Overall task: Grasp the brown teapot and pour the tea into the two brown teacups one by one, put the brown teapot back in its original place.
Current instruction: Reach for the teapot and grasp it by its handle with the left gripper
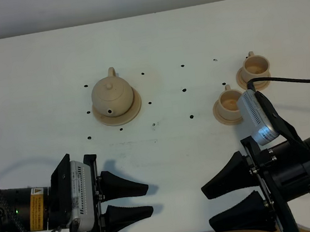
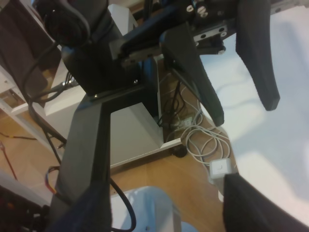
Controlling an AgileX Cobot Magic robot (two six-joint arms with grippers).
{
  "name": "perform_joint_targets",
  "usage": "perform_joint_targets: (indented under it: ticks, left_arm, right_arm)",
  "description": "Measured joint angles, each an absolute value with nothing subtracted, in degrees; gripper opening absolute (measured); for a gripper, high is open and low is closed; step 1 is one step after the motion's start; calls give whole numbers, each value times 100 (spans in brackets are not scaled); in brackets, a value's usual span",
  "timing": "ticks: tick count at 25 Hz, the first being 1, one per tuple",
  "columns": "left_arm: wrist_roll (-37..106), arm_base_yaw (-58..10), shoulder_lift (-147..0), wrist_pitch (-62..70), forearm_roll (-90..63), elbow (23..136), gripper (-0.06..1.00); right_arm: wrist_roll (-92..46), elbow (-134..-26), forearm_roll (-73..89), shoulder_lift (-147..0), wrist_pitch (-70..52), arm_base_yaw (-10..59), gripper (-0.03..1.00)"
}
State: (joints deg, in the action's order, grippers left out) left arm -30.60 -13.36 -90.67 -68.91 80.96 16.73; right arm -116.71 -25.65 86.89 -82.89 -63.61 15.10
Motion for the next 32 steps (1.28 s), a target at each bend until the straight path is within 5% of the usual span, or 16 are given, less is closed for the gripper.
perform_joint_targets:
  ticks: [22,32]
  left_arm:
    - [-3137,-1331,-9067,-6891,6692,1673,36]
    - [-4744,-1331,-9088,-6792,6874,2475,33]
  right_arm:
    - [-11604,-2565,8677,-8289,-6267,1510,52]
    - [-11515,-2565,8736,-8289,-5894,1510,52]
